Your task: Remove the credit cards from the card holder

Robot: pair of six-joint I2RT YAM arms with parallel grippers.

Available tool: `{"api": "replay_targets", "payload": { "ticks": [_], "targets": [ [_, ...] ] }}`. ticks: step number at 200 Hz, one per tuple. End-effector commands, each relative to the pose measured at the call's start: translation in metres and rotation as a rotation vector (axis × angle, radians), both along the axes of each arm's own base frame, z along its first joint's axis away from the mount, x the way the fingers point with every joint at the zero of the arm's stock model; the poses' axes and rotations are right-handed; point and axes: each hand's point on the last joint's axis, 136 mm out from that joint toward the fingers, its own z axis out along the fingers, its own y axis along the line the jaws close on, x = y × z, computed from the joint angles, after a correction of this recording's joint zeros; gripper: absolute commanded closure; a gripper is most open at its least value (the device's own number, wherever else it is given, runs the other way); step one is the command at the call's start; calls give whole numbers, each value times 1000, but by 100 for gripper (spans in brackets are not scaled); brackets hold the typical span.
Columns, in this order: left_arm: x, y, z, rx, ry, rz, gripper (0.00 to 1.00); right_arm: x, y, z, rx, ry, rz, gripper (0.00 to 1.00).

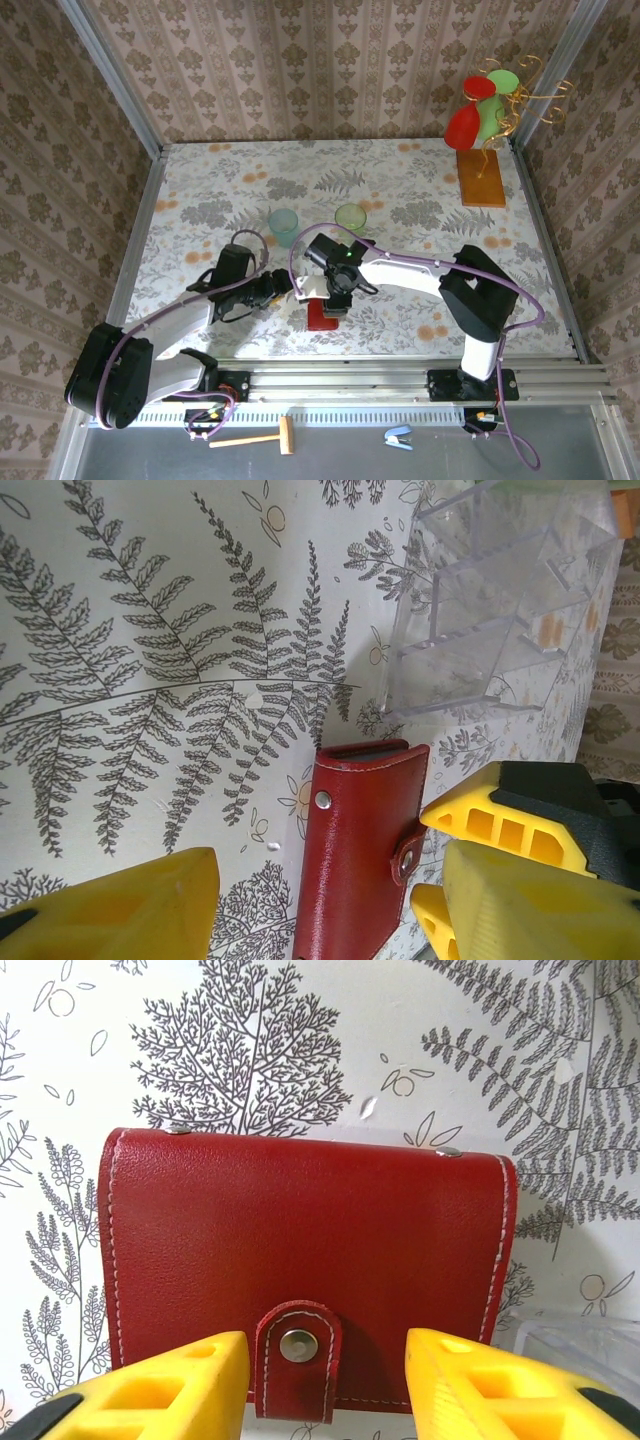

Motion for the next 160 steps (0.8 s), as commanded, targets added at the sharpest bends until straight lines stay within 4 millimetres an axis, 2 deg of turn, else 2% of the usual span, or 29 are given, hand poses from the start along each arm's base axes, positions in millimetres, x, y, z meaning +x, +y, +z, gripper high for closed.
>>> {"api": "replay_targets", "payload": {
  "ticks": [1,47,83,127,160],
  "targets": [
    [-2,0,1,-14,-18,-18,38,-9,-3,-12,-19,30,24,56],
    [-3,1,1,-15,-16,-7,38,-12,-3,-20,-31,33,30,57],
    [-4,2,2,-14,-16,-5,38,-12,-4,-28,-41,27,18,61],
    [-5,3,5,-13,-18,0,38,-15,-3,-28,-33,24,10,78],
    [-3,2,8,-23,-17,3,38,-14,8,-20,30,7,-1,86]
  ]
}}
